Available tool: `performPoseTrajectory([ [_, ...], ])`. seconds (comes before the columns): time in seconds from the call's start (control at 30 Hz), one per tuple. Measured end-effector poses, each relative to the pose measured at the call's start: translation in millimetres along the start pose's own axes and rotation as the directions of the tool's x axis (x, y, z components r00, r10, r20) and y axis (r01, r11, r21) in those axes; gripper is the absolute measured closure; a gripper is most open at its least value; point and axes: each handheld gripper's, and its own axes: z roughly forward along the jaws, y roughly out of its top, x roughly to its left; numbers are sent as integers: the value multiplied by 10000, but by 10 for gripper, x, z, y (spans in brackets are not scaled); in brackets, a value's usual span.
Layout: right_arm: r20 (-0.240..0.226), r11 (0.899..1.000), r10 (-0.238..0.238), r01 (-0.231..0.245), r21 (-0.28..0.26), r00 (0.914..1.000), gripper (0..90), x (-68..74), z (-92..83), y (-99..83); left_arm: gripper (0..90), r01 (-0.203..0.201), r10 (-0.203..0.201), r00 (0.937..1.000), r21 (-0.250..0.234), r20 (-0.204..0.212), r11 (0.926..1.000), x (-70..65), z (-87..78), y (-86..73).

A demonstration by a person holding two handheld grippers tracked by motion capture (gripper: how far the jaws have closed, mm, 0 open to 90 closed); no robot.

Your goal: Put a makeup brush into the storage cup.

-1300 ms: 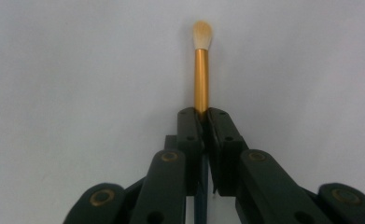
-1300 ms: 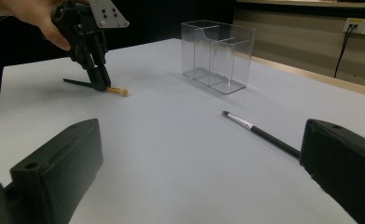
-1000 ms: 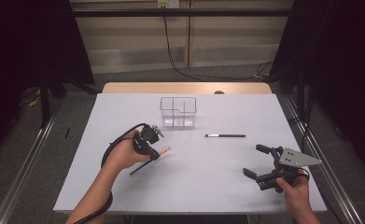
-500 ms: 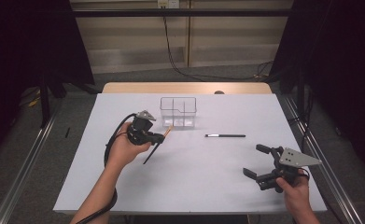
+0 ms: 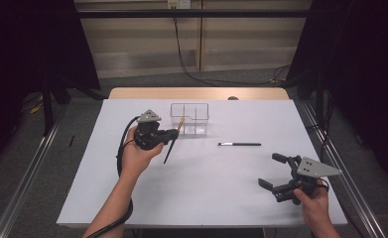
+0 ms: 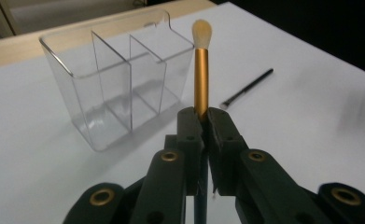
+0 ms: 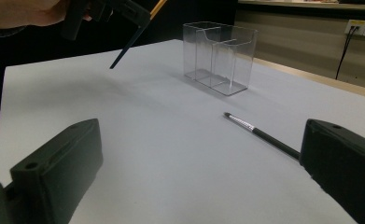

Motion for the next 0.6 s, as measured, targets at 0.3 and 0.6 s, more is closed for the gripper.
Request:
performPoseTrajectory([
  [0.3,20,10000,-13,13,-2,10000,0,-6,-7,0,842,355,-360,9993,-1065,-27,9937,-5,15,35],
  [0.6,39,10000,-20,20,-41,10000,0,-15,-18,2,842,461,-530,9981,-1947,-300,9798,-16,38,62],
])
